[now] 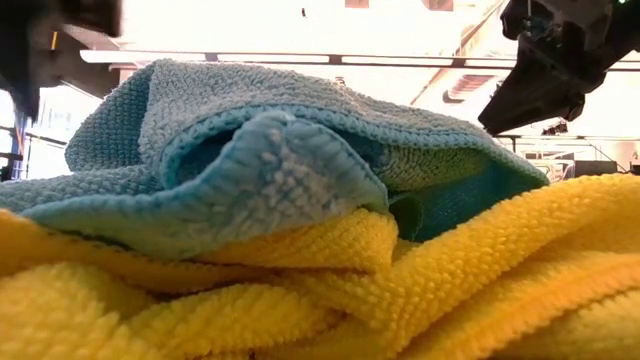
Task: Sort microfiber towel by color & place in baskets
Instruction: Put the blue towel into the right transparent bin
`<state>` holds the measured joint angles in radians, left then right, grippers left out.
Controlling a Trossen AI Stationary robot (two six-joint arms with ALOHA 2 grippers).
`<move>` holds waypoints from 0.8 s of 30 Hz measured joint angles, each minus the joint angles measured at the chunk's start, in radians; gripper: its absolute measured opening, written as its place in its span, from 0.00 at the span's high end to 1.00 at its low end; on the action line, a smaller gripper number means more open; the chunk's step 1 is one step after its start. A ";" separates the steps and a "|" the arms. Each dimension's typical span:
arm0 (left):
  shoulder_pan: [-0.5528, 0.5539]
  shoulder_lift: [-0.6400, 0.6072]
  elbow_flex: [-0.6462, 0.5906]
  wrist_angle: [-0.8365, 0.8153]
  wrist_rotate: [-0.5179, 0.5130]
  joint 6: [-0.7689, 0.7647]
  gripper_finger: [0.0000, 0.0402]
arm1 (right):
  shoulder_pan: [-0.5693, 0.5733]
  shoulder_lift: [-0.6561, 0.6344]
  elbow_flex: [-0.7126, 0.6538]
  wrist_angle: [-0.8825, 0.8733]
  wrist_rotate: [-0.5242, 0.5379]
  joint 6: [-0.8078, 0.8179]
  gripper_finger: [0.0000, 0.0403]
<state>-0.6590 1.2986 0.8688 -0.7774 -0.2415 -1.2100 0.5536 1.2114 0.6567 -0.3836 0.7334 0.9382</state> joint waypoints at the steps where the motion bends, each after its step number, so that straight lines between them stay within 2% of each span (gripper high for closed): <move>1: -0.026 0.025 0.016 -0.016 0.036 -0.051 0.74 | 0.005 0.000 0.000 0.000 0.000 0.000 0.66; 7: -0.165 0.157 0.054 -0.020 0.255 -0.346 0.74 | 0.012 0.000 0.000 0.000 0.030 0.006 0.66; 11: -0.227 0.248 0.054 -0.011 0.300 -0.435 0.74 | 0.011 0.000 0.000 0.001 0.033 0.006 0.66; 14: -0.245 0.324 0.054 -0.009 0.300 -0.415 0.74 | 0.011 0.000 0.000 0.001 0.037 0.009 0.66; 17: -0.225 0.384 0.059 -0.006 0.298 -0.317 0.75 | 0.011 0.000 0.000 0.001 0.038 0.026 0.66; 19: -0.200 0.406 0.059 -0.009 0.317 -0.270 0.80 | 0.011 0.000 0.000 0.001 0.038 0.026 0.66; 22: -0.163 0.393 0.058 -0.009 0.327 -0.252 0.92 | 0.011 0.000 0.000 0.001 0.038 0.024 0.66; 24: -0.147 0.354 0.052 -0.012 0.271 -0.245 0.98 | 0.011 0.000 0.000 0.000 0.038 0.015 0.66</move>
<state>-0.8060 1.6523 0.9203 -0.7899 0.0291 -1.4555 0.5648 1.2118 0.6567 -0.3831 0.7715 0.9531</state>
